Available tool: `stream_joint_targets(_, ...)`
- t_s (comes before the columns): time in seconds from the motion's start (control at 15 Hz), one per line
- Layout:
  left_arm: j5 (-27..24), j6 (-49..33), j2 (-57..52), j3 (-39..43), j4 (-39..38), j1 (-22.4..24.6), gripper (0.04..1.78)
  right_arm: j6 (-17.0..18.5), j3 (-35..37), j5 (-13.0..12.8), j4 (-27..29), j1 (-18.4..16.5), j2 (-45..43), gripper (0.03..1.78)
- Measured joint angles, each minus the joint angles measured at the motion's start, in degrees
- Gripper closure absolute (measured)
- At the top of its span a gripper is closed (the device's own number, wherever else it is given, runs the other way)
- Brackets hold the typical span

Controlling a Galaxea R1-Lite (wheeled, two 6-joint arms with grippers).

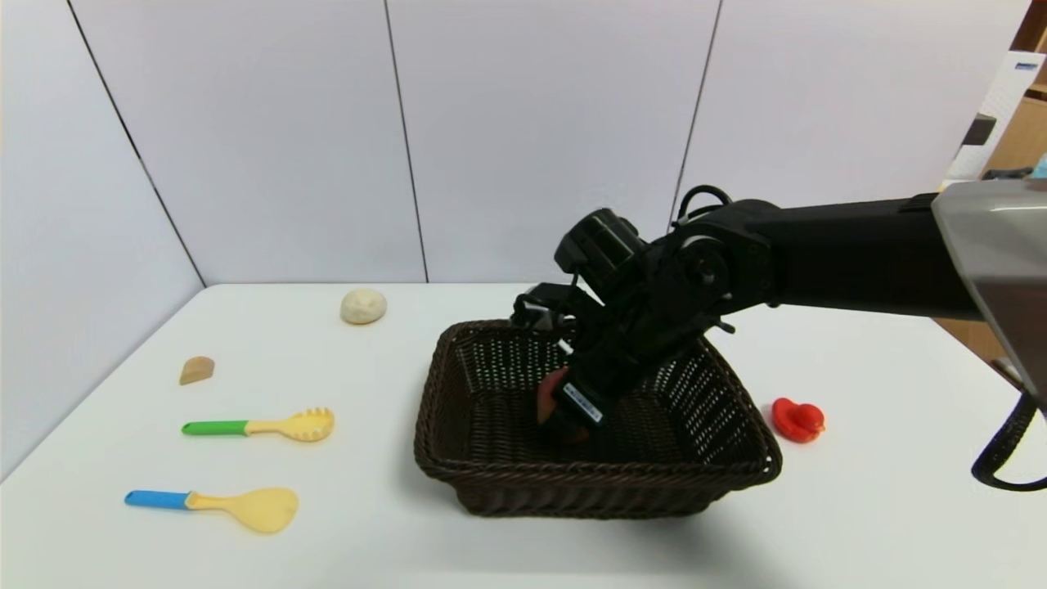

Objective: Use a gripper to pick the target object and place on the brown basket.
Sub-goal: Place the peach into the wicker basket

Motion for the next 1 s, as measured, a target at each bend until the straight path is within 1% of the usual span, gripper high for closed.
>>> stream_joint_targets(0.33,0.0,0.0,0.0,0.0,0.0,0.0,0.13,0.0,-1.3,-0.4,0.2,-0.2,0.4,0.26)
stream_joint_targets(0.53,0.0,0.0,0.0,0.0,0.0,0.0,0.13,-0.2,-3.6,-1.0,0.2,-0.2,-0.2,0.21)
stream_joint_targets(0.73,0.0,0.0,0.0,0.0,0.0,0.0,0.13,-0.5,-4.3,-1.1,0.3,-0.3,-1.6,0.18)
stream_joint_targets(1.0,0.0,0.0,0.0,0.0,0.0,0.0,0.13,-0.8,-3.9,-0.8,3.0,-0.2,-4.3,0.15)
